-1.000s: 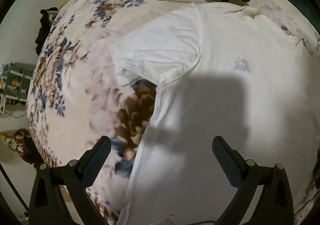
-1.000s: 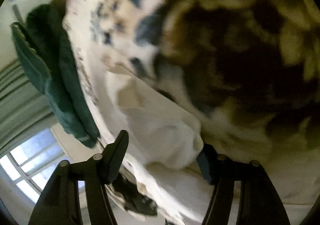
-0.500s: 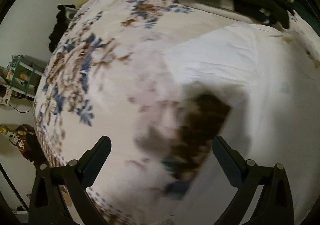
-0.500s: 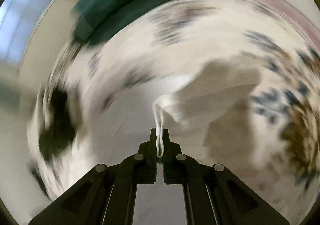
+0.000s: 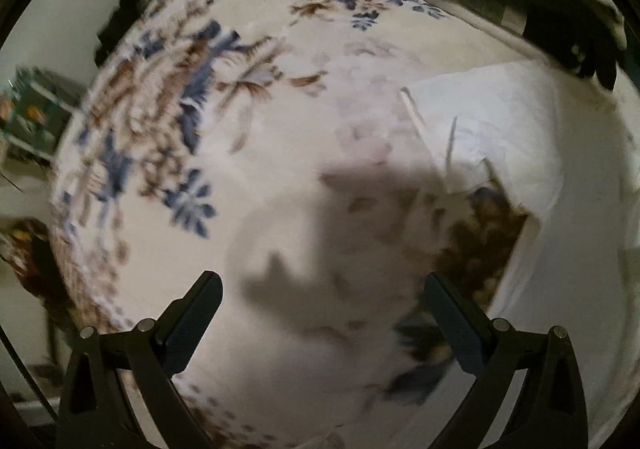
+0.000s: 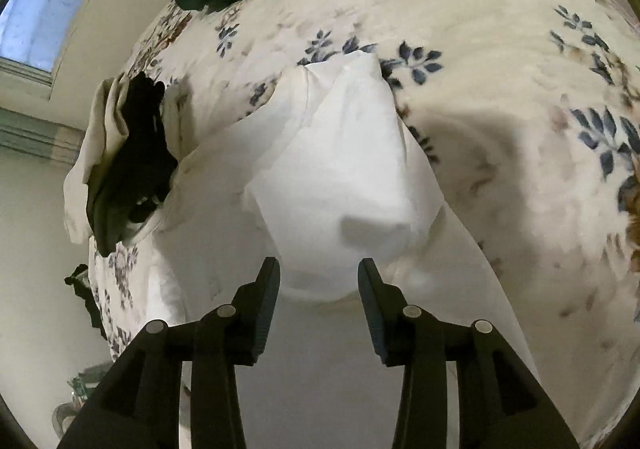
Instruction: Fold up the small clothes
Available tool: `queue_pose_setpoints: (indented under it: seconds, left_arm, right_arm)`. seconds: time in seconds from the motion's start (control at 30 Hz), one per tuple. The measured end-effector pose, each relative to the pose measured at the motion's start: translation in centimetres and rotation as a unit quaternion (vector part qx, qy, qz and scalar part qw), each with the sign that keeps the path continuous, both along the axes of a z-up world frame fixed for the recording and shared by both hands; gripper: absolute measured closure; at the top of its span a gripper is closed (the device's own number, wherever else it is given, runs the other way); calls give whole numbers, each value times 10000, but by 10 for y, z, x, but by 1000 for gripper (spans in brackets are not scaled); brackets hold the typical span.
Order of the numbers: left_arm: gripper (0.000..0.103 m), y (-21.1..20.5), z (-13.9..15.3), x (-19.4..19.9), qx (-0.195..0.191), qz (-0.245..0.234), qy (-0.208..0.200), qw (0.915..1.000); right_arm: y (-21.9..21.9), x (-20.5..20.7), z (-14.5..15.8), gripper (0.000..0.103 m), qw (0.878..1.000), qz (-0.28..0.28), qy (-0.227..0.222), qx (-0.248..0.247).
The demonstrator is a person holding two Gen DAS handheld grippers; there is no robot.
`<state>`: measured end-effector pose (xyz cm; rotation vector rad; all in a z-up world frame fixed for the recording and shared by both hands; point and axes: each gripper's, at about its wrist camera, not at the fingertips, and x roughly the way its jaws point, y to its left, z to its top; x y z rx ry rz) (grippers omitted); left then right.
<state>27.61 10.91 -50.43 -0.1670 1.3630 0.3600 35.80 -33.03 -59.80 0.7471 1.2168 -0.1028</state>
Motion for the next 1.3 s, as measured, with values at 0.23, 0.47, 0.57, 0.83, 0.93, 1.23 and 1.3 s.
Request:
queue_pose_setpoints:
  seconds: [0.23,0.47,0.57,0.83,0.93,1.23,1.3]
  left_arm:
    - [0,-1,-12,22,-939,231,-38,9953]
    - [0,-10,-41,50,-2455,504,104,9680]
    - [0,-11,-55,58,-3329,946,-105,9381]
    - [45,-11,-72,83,-3494,1666,-539,9205]
    - [90,-6,-68,84,-3211,1855,-586,9268]
    - [98,-149,35,107,-852,-1909,-1493,9664]
    - [98,-211,34,96,-686,-2904,-1253,9462]
  right_arm:
    - [62,-8,-71,60,9906,1006,918,151]
    - [50,-55,-65,59,9936,574,895,374]
    - [23,-74,-64,57,9948,37,945,365]
    - [-25,-113,-79,57,9826,-1103,1196,895]
    - [-30,-117,-77,57,9809,-1236,1130,988]
    - [-41,-124,-57,57,9827,-1271,965,944]
    - [-42,-126,-54,57,9823,-1303,970,937]
